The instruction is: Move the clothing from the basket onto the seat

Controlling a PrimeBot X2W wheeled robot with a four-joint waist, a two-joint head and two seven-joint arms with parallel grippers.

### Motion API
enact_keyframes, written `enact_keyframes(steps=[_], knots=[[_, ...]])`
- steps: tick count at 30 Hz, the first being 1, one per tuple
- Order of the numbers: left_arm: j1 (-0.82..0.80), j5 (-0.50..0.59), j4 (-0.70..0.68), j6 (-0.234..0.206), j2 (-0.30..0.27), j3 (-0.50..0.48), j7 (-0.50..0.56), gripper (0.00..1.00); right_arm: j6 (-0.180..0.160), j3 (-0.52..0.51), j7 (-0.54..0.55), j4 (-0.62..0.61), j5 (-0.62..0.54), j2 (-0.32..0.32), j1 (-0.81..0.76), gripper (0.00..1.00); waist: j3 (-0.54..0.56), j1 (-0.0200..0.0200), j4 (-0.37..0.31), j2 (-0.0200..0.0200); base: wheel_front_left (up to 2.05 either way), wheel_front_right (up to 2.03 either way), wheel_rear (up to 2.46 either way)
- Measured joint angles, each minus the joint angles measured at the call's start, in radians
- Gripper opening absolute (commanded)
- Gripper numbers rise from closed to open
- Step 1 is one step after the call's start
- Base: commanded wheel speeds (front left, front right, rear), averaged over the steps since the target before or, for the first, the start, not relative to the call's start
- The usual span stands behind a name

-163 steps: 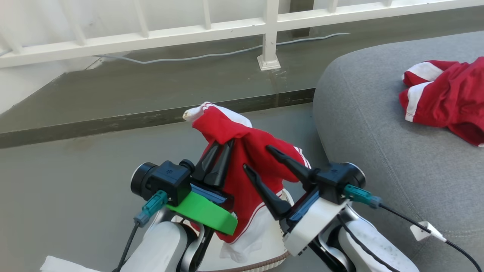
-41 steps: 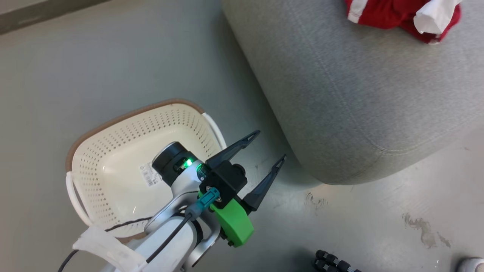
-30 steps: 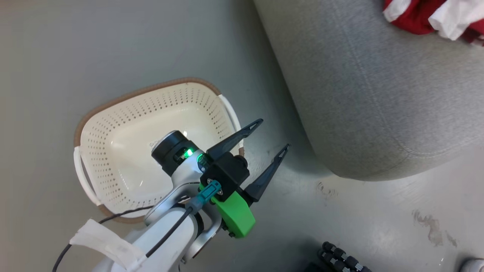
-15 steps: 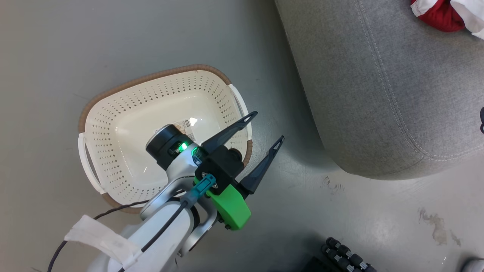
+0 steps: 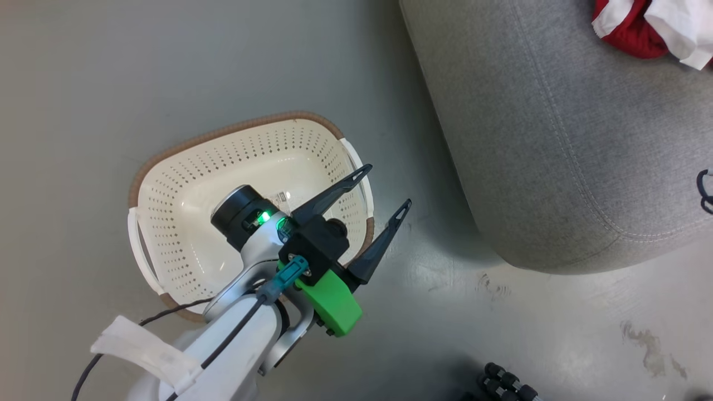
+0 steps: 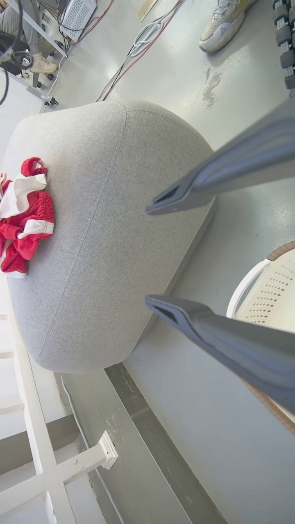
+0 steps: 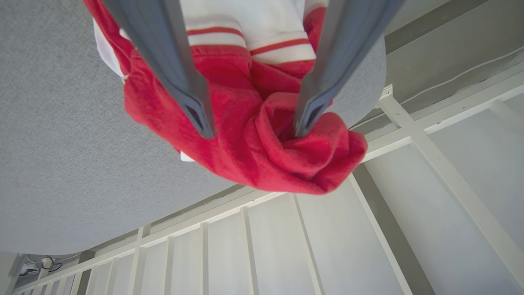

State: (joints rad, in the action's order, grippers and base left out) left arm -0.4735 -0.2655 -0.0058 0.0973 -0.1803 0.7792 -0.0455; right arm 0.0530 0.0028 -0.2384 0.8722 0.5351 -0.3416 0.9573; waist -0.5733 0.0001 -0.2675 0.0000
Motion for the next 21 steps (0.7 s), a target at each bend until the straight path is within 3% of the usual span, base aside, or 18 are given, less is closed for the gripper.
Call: enact_keyframes(steps=[12, 21], knots=[[0.003, -0.024, 0.064, -0.007, 0.009, -0.03, -0.066, 1.0, 0.035, 0.04, -0.012, 0.034, -0.038, 0.037, -0.112, 1.0, 0.096, 0.0, 0.007, 0.0, 0.0, 0.0, 0.0], [0.047, -0.05, 0.104, -0.062, 0.039, -0.09, -0.116, 1.0, 0.044, 0.057, -0.012, -0.088, -0.094, 0.035, -0.202, 1.0, 0.182, 0.0, 0.031, 0.0, 0.0, 0.0, 0.0]])
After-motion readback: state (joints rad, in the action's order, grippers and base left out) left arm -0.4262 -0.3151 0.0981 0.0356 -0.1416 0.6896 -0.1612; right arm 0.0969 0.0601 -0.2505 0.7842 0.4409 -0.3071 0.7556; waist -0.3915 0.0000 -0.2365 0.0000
